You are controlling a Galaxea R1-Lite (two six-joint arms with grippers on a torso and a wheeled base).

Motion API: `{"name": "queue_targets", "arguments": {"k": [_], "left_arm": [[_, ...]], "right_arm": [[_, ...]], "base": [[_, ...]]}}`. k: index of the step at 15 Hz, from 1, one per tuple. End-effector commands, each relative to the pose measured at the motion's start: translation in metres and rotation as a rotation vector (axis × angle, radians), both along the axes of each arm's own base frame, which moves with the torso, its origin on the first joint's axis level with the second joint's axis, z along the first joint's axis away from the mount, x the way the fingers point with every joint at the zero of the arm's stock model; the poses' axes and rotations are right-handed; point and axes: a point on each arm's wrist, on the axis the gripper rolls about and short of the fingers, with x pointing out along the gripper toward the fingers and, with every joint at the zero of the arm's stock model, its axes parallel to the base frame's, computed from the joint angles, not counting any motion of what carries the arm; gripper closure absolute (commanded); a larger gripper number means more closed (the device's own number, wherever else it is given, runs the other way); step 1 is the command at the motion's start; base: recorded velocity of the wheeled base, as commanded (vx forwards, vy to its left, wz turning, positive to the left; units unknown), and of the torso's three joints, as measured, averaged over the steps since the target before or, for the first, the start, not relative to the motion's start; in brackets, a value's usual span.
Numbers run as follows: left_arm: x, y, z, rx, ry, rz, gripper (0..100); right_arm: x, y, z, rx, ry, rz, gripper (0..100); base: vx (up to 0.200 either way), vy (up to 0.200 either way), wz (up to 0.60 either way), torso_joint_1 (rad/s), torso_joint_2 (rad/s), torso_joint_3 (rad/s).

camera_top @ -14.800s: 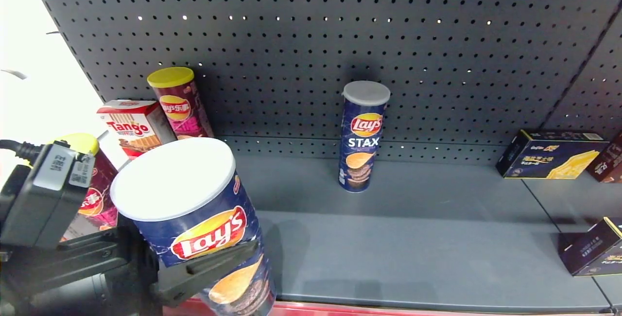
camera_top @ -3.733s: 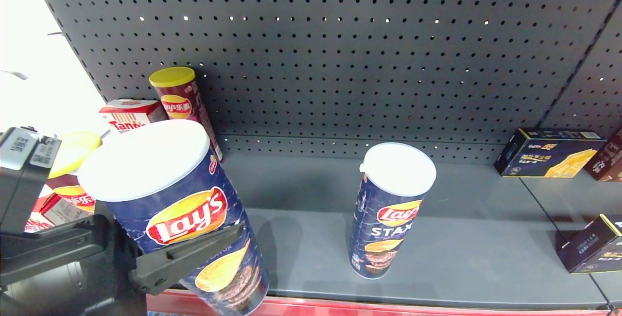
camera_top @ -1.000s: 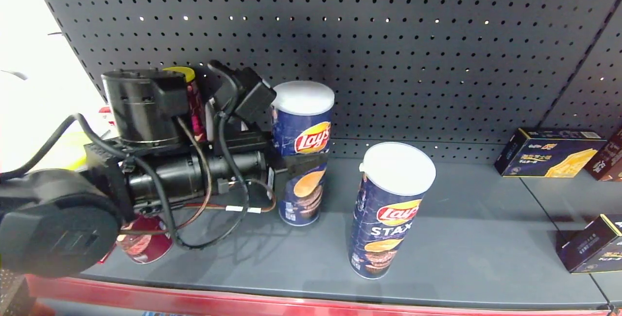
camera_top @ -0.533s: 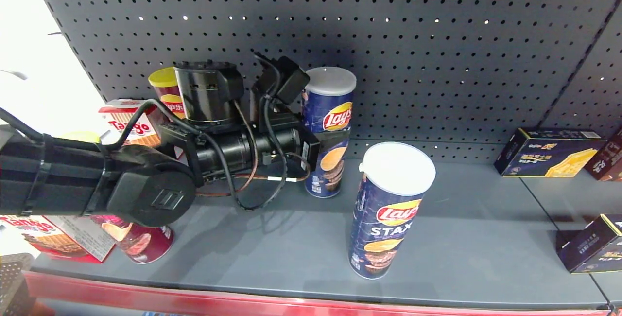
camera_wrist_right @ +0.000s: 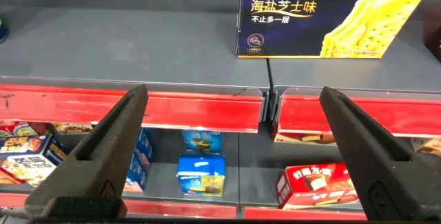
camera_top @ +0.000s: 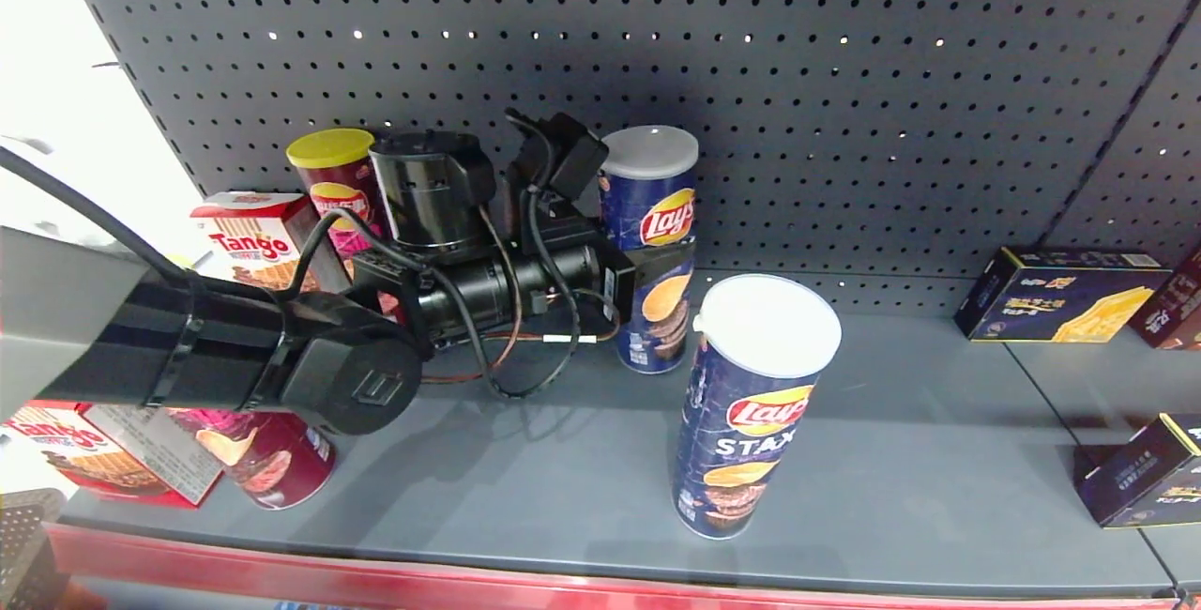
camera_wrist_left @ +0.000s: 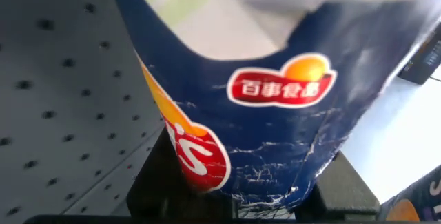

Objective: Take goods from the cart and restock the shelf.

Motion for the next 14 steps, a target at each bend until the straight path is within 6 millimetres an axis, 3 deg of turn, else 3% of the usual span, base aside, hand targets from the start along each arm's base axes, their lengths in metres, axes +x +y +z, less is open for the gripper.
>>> {"name": "queue_targets", "arguments": {"k": [1,14], "left_arm": [[0.006,-0.004,-0.005,0.004,0.002,-0.014,100],[0.033,-0.022,-0.009,-0.01,-0.043,-0.058,100]], "right_arm": [[0.0,0.0,0.0,-0.001,0.001,0.0,0],[0.0,0.0,0.0,-0.001,0.001,-0.001,0]], "base": [[0.0,0.0,0.0,0.0,0.0,0.0],[0.0,0.0,0.0,0.0,0.0,0.0]]}}
